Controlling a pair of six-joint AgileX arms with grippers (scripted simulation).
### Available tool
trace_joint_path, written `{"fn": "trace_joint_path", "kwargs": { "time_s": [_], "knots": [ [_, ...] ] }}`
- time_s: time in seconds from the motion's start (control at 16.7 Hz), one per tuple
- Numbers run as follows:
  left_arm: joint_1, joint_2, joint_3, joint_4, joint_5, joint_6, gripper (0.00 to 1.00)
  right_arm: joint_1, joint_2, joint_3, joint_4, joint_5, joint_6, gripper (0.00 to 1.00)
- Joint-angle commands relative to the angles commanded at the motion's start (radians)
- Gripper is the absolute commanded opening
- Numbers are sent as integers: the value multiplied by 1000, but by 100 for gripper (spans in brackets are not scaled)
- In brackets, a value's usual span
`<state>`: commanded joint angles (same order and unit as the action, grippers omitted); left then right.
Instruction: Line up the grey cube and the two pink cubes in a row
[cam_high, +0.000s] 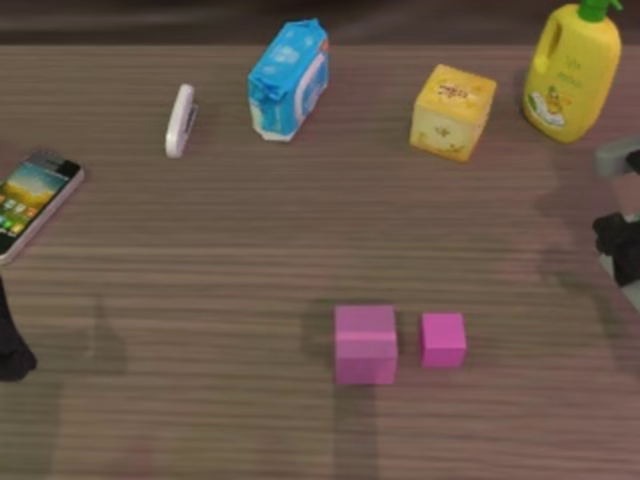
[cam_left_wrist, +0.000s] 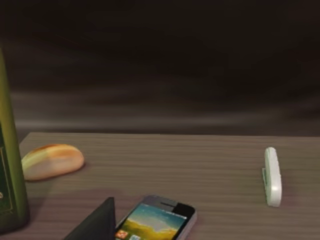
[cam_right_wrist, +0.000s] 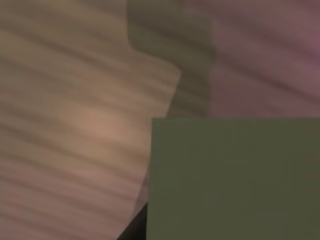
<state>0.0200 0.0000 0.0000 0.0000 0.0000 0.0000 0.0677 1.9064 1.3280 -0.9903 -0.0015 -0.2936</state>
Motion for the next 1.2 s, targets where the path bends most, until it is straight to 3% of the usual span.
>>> {"fn": "trace_joint_path", "kwargs": {
  "time_s": [0.3, 0.48, 0.72, 1.2],
  "knots": [
    [0, 0, 0, 0, 0, 0, 100, -3, -4, 7, -10, 0, 3, 0],
    [0, 0, 0, 0, 0, 0, 100, 48, 46, 72, -45, 0, 67, 0],
    [0, 0, 0, 0, 0, 0, 100, 207, 199, 305, -158, 1, 283, 0],
    [0, 0, 0, 0, 0, 0, 100, 633, 556, 967, -437, 5, 928, 0]
  ]
}}
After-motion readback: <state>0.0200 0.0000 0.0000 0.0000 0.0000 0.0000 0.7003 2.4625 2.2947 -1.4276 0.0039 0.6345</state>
